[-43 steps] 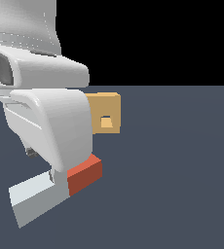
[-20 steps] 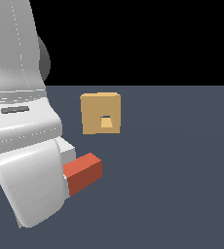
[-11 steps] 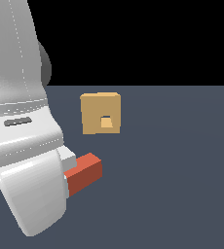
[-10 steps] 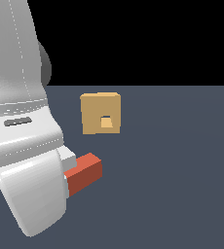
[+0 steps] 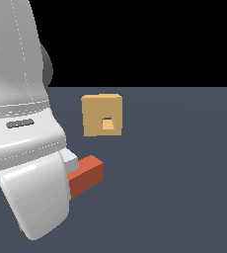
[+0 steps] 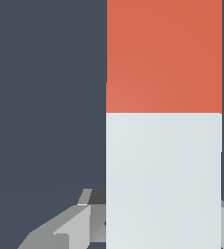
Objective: Insert the peg into the horizontal hole in a box.
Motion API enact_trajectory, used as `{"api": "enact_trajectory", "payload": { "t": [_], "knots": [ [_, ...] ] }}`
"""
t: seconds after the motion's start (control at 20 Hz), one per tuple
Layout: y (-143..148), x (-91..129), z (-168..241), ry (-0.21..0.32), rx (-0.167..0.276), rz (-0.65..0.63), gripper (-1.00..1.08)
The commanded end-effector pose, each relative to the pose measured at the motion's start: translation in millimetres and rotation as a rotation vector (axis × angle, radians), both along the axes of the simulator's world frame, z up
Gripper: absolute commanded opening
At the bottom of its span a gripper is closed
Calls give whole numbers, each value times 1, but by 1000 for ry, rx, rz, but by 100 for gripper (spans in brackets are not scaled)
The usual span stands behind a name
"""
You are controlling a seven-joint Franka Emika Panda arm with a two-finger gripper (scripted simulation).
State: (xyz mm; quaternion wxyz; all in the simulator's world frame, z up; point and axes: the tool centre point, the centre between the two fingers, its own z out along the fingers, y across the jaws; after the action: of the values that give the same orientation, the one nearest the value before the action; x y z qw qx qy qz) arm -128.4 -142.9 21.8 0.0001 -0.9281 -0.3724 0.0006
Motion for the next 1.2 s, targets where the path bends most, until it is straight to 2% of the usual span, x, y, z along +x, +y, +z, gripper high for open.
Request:
{"api": "enact_trajectory", "payload": {
  "t": [0.0,0.25,0.45,0.8,1.15],
  "knots": [
    [4,6,1,-2,0,23,-100],
    [18,26,4,-1,-1,119,-100],
    [41,51,8,-1,-1,249,-100],
    [105,96,18,-1,-2,553,-100],
    [164,116,25,-1,0,792,-100]
  ]
}}
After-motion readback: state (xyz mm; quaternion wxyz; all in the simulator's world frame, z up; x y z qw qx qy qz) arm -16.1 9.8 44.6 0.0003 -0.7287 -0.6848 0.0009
